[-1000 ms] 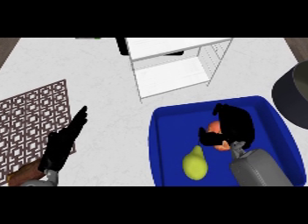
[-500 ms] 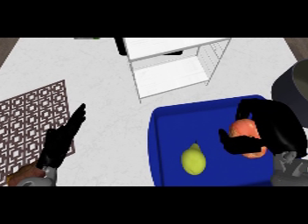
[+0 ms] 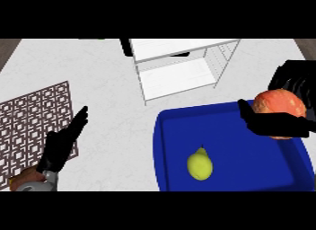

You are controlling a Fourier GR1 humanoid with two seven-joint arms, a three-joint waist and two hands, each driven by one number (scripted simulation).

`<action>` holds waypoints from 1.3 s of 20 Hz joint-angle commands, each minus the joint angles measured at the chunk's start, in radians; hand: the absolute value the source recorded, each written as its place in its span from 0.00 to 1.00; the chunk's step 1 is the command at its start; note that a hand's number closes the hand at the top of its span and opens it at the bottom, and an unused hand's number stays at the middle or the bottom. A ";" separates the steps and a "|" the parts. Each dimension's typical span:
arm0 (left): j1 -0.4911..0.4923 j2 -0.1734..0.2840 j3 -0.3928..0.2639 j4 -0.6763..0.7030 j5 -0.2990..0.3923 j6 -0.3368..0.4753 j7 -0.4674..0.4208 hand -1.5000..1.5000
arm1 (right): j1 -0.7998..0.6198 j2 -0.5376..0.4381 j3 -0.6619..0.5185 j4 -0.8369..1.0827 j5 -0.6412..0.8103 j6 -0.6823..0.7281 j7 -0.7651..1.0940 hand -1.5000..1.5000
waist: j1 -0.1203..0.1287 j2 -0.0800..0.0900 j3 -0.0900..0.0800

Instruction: Pick the squash from the tray and place it in the tiered shelf

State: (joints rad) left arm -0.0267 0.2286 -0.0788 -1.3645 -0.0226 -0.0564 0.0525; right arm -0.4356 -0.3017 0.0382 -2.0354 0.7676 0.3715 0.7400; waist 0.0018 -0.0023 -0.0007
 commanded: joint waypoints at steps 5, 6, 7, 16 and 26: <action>0.043 -0.043 -0.035 -0.053 -0.034 0.014 0.014 0.50 | -0.359 -0.050 -0.144 0.244 -0.046 0.041 0.032 1.00 | 0.010 0.002 0.000; 0.056 -0.005 -0.005 -0.048 -0.015 -0.022 -0.032 0.50 | -0.394 -0.039 -0.126 0.312 -0.017 0.005 0.018 1.00 | 0.013 0.003 0.000; 0.012 -0.040 -0.023 -0.016 -0.042 0.014 -0.002 0.50 | -0.406 -0.003 -0.065 0.407 0.063 -0.086 -0.018 1.00 | 0.017 0.006 0.000; -0.049 -0.027 0.002 0.031 -0.037 -0.016 0.014 0.50 | -0.673 -0.038 -0.132 0.940 0.100 -0.245 -0.225 1.00 | 0.028 0.014 0.000; -0.060 -0.048 -0.001 0.069 -0.060 -0.008 -0.035 0.50 | -0.884 0.044 -0.136 1.412 0.154 -0.387 -0.364 1.00 | 0.047 0.022 0.000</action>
State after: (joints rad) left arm -0.0600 0.1804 -0.0909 -1.3435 -0.0751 -0.0634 0.0467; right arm -1.2483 -0.2868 -0.0802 -0.7937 0.9198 0.0311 0.4292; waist 0.0398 0.0091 -0.0011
